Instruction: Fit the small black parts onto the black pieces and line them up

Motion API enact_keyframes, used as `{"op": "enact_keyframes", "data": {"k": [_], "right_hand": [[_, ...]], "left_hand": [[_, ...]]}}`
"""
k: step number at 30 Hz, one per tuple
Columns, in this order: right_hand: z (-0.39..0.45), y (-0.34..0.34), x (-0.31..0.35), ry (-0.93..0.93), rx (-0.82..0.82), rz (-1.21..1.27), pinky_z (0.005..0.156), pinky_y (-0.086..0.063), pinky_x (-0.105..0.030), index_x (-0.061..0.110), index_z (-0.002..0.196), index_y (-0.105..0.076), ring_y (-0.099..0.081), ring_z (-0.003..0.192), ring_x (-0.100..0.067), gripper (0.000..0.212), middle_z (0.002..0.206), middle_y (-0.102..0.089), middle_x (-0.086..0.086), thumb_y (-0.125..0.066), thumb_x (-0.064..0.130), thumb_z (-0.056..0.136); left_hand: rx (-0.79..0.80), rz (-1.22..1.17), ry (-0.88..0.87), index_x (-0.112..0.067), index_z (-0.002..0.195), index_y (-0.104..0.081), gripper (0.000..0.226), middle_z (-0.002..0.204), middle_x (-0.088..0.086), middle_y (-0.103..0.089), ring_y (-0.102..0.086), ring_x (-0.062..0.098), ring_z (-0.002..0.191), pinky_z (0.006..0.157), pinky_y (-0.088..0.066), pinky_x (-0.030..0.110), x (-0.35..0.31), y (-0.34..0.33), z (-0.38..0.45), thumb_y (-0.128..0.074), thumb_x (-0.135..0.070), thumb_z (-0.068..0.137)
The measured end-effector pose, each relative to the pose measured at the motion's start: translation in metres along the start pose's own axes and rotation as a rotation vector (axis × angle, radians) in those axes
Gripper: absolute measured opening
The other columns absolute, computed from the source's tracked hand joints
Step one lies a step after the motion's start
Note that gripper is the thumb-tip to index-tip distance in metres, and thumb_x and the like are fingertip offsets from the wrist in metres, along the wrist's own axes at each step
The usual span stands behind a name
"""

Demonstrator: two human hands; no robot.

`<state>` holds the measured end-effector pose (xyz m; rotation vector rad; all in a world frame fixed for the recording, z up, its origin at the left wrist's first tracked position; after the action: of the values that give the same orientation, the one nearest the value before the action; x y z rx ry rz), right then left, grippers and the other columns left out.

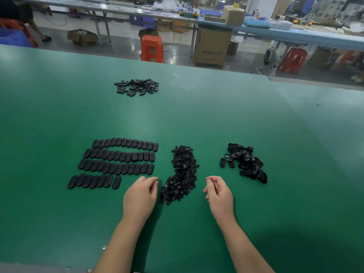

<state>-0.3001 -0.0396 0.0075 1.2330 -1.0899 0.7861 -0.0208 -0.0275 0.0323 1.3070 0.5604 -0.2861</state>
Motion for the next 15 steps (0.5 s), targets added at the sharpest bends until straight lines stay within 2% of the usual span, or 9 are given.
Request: {"op": "enact_keyframes", "data": {"k": [2,7,10,13,15], "right_hand": [[0.0,0.0,0.0,0.0,0.0,0.004,0.052,-0.045,-0.016,0.03,0.096,-0.064,-0.055,0.056,-0.001,0.014,0.074,-0.069,0.008,-0.054,0.024,0.103],[0.001,0.0,0.001,0.001,0.004,-0.015,0.048,-0.041,-0.017,0.033,0.095,-0.063,-0.049,0.053,-0.006,0.015,0.074,-0.069,0.012,-0.054,0.023,0.103],[0.007,0.001,0.001,-0.016,0.019,-0.046,0.047,-0.039,-0.015,0.035,0.096,-0.062,-0.046,0.052,-0.004,0.015,0.078,-0.07,0.012,-0.055,0.023,0.103],[0.017,-0.001,0.006,0.001,0.068,-0.105,0.055,-0.041,-0.011,0.035,0.098,-0.062,-0.051,0.061,0.002,0.015,0.082,-0.067,0.005,-0.055,0.022,0.102],[0.027,0.002,0.017,0.087,0.079,-0.298,0.066,-0.042,-0.014,0.033,0.11,-0.063,-0.053,0.065,0.005,0.014,0.103,-0.062,0.013,-0.054,0.024,0.103]], "left_hand": [[0.038,-0.012,-0.047,-0.028,0.113,-0.072,0.023,0.088,-0.013,-0.059,-0.058,0.008,0.073,0.062,-0.052,0.029,-0.016,-0.014,0.007,-0.054,-0.034,0.101],[-0.002,-0.043,-0.064,-0.026,0.104,-0.075,0.02,0.083,-0.013,-0.055,-0.055,0.008,0.068,0.055,-0.047,0.027,-0.021,-0.022,0.009,-0.057,-0.033,0.099],[0.004,-0.071,-0.096,-0.025,0.107,-0.075,0.019,0.085,-0.014,-0.055,-0.055,0.007,0.071,0.057,-0.044,0.025,-0.019,-0.025,0.008,-0.062,-0.033,0.096],[0.023,-0.043,-0.129,-0.024,0.109,-0.074,0.02,0.086,-0.013,-0.054,-0.054,0.009,0.072,0.058,-0.04,0.025,-0.019,-0.027,0.008,-0.066,-0.034,0.094],[0.028,-0.047,-0.122,-0.025,0.109,-0.075,0.019,0.086,-0.014,-0.054,-0.054,0.008,0.071,0.057,-0.038,0.023,-0.019,-0.027,0.009,-0.068,-0.033,0.093]]}}
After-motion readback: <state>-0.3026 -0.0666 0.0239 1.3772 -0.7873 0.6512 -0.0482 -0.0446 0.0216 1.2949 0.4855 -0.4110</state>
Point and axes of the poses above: each hand's wrist, its own z-axis towards the middle knuckle, its own y-axis out of the back of the hand, x = y × z, the point moved 10 cm from there along z, towards the middle knuckle
